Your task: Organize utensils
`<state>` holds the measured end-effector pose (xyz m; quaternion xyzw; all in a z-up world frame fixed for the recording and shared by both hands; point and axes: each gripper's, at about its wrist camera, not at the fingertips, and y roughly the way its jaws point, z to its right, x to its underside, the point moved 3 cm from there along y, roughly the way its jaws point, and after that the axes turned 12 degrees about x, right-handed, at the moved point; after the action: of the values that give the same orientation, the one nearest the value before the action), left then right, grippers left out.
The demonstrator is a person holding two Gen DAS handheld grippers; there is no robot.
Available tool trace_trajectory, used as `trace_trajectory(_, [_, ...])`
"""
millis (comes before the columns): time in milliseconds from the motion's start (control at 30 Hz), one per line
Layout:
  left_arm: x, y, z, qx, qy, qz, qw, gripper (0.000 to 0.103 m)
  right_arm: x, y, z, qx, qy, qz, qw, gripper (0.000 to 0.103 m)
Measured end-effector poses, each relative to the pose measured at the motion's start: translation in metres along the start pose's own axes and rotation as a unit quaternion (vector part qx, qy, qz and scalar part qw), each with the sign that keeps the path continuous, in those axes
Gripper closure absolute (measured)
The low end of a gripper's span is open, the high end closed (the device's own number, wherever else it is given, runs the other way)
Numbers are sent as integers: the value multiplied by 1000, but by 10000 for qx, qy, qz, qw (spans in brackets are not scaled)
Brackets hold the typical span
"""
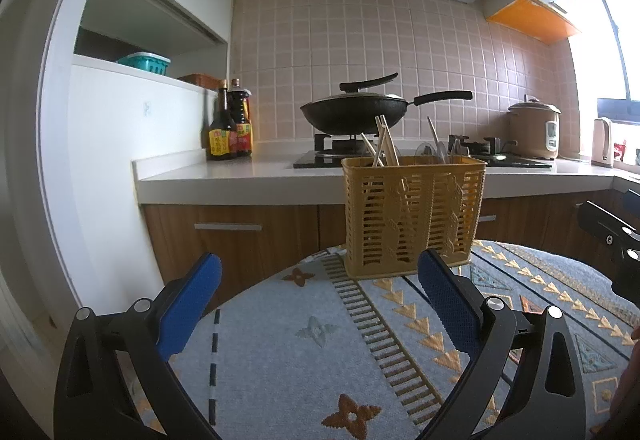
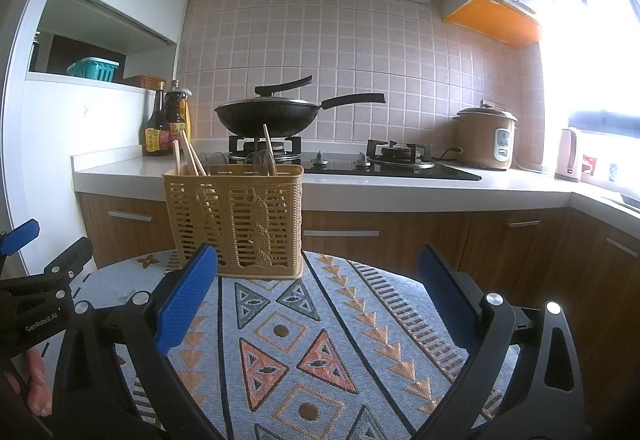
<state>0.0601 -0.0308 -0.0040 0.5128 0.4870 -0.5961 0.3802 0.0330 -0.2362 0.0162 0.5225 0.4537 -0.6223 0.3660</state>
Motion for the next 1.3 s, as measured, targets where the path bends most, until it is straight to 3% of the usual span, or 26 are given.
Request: trace_trajectory(1300, [1, 0, -4, -95, -60, -52, 9999, 8, 1, 3, 3, -56, 15, -61, 10000, 8])
